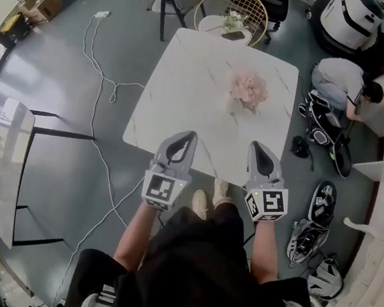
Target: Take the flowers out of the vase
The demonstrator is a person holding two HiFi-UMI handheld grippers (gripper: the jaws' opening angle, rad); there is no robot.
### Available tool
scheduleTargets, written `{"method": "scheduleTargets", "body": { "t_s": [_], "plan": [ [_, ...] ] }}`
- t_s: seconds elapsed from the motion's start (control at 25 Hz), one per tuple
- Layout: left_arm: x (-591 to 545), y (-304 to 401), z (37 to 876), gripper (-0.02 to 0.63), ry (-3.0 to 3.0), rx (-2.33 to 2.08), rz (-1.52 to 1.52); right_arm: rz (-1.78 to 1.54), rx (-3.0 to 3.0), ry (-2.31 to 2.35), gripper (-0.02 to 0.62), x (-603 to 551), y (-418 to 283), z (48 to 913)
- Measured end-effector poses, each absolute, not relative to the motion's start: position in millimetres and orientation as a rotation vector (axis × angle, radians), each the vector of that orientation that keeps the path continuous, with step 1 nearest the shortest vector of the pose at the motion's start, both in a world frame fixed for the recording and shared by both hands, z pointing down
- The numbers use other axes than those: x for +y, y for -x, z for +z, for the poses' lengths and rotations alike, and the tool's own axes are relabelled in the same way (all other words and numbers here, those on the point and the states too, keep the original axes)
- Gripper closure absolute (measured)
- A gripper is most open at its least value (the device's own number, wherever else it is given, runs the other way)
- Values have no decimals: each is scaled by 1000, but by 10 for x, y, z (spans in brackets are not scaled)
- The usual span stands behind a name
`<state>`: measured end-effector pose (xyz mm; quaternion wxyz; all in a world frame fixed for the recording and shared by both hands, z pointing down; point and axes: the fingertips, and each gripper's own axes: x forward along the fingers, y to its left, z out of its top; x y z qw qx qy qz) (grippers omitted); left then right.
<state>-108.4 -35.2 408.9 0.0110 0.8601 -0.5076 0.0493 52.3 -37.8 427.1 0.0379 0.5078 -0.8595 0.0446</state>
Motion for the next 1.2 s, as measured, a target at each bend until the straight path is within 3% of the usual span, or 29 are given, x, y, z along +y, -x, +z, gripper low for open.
{"method": "scheduleTargets", "body": {
  "t_s": [0.52,1.2],
  "plan": [
    [-723,945,4304,598,-2643,-1587,179,142,-2683,-1455,589,-873,-575,4583],
    [-1146,832,4848,598,-2540,-1576,265,282,-2711,-1328,522,-1448,-567,5245]
  ]
}}
